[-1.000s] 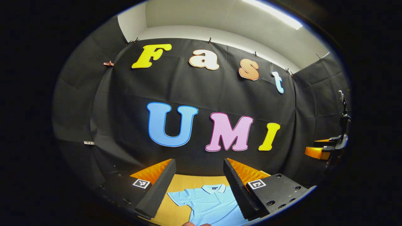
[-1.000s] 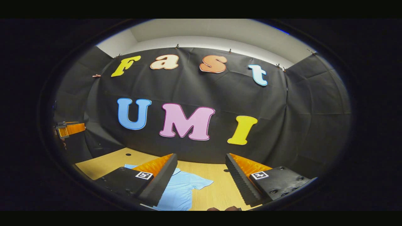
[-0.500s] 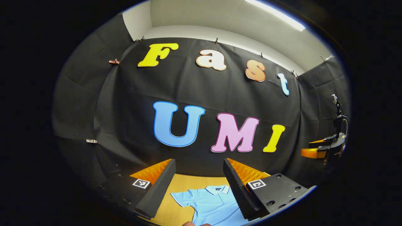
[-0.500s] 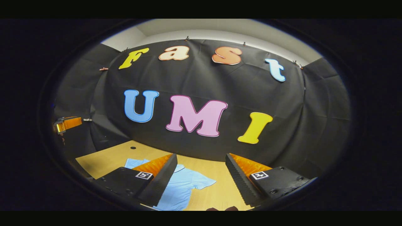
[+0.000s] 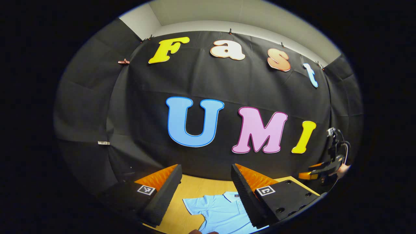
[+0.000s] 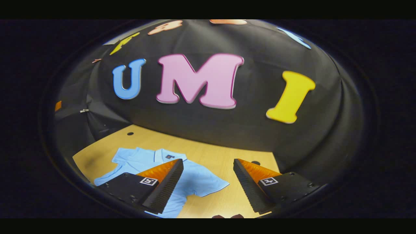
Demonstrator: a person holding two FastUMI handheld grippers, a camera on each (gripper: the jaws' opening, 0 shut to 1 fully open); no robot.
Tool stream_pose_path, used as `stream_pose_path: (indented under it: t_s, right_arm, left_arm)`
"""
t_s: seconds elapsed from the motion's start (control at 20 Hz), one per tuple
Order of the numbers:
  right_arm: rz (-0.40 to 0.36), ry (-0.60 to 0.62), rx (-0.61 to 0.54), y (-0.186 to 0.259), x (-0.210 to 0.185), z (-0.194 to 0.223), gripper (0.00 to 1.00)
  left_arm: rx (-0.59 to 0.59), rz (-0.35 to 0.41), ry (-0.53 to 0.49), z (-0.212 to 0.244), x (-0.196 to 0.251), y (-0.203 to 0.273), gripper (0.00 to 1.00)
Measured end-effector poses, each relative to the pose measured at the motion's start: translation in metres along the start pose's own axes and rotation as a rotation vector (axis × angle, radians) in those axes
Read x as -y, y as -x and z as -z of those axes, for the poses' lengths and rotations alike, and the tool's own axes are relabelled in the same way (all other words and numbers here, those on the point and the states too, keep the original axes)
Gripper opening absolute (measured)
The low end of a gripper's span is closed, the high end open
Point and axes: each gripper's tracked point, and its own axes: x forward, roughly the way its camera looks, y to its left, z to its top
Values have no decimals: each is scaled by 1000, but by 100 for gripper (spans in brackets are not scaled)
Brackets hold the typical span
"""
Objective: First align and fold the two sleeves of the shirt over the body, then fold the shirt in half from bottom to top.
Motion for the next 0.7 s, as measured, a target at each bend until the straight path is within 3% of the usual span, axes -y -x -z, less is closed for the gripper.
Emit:
stream_pose_path:
  t_s: [0.15,0.35,0.6,0.65,0.7]
  right_arm:
    - [-22,-19,-133,-65,27,55,98]
    - [-63,-46,-305,-130,35,131,96]
    - [-3,-68,-450,-159,36,193,98]
    - [14,-79,-470,-161,37,200,98]
    - [24,-91,-493,-161,37,208,98]
  left_arm:
    - [-20,-15,-1,15,23,-27,97]
    - [-75,-57,-25,37,39,-45,97]
    - [-120,-72,-11,53,35,-49,97]
    - [-139,-73,-21,56,30,-50,92]
    - [-148,-79,-29,59,21,-50,97]
